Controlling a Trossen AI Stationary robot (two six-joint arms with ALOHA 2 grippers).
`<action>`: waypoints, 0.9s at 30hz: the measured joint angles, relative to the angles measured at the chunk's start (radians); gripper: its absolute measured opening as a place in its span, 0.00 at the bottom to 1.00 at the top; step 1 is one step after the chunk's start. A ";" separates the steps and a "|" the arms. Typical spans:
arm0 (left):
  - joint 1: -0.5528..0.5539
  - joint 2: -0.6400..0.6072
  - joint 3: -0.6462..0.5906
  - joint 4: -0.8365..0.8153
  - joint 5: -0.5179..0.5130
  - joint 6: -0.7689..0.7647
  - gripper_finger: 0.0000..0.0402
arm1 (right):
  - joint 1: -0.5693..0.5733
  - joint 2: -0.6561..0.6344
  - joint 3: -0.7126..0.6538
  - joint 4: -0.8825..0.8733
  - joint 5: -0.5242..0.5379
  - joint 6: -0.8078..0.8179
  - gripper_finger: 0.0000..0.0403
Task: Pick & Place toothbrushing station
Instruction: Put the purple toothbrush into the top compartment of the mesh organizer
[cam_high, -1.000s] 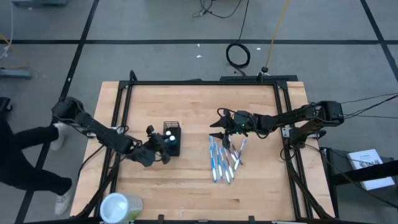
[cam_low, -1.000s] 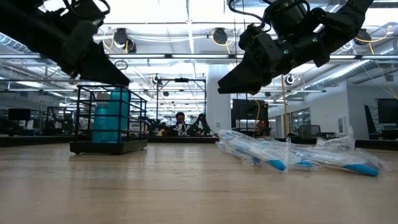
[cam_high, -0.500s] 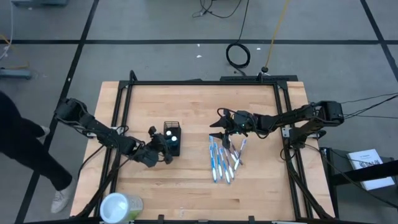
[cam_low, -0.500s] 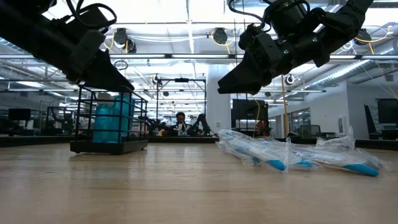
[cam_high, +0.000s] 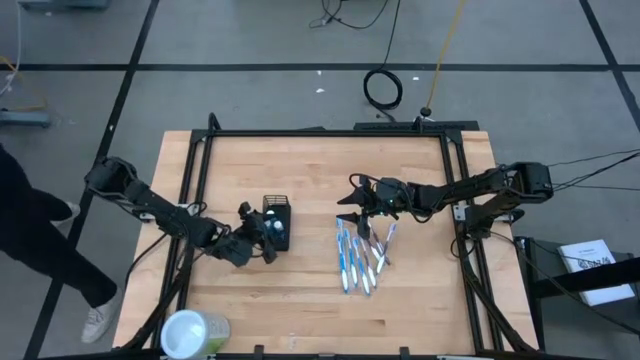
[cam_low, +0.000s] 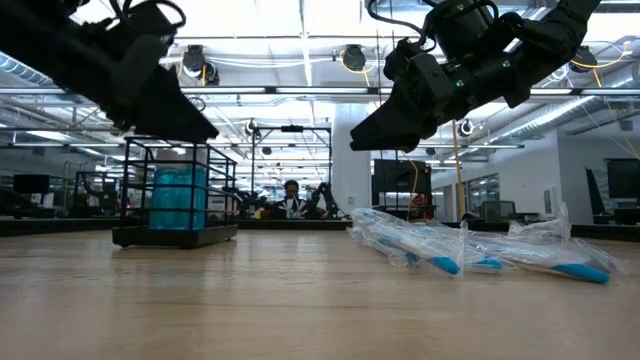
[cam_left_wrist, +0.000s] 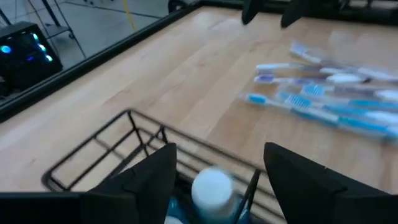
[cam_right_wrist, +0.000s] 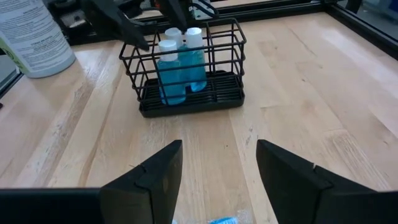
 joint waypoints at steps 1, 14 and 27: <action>0.000 -0.013 0.001 0.006 0.002 0.009 0.62 | 0.000 0.000 0.000 0.000 0.000 0.000 0.49; 0.000 -0.204 0.001 0.032 0.026 0.171 0.61 | 0.000 -0.031 0.001 -0.148 0.026 0.005 0.49; 0.005 -0.437 0.002 0.033 0.009 0.339 0.62 | 0.156 -0.151 0.048 -0.711 0.388 0.367 0.49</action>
